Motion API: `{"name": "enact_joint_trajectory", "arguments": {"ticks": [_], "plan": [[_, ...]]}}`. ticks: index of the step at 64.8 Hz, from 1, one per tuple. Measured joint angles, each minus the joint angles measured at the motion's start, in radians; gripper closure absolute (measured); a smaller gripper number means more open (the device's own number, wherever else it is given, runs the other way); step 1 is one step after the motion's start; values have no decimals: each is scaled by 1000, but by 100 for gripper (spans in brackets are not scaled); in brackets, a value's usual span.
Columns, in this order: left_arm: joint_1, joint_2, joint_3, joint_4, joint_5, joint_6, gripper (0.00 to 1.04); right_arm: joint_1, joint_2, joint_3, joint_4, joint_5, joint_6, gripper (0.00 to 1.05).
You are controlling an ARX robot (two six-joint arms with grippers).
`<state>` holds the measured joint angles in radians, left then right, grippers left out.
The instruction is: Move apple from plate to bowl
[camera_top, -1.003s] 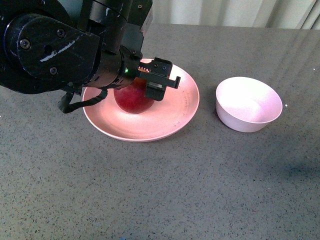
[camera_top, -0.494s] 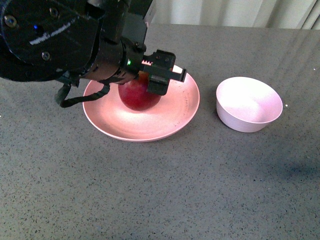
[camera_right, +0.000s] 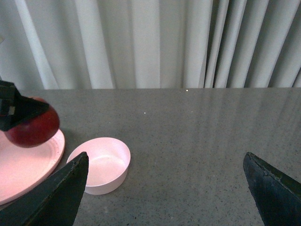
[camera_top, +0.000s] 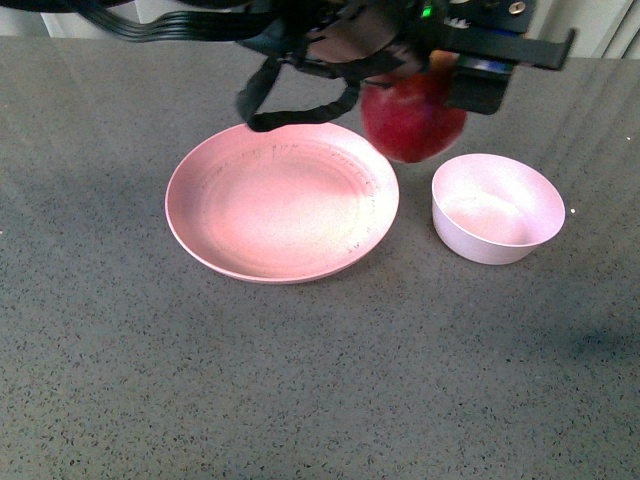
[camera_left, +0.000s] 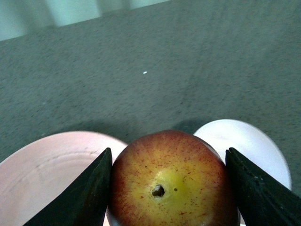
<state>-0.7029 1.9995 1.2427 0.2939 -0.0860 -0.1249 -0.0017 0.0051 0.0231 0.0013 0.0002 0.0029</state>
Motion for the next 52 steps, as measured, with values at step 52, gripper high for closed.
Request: {"name": "enact_joint_trajectory", "arguments": {"ticks": [52], "plan": [[-94,210,237,-31,31,20,42,0,0,0,0,0,0,9]]}}
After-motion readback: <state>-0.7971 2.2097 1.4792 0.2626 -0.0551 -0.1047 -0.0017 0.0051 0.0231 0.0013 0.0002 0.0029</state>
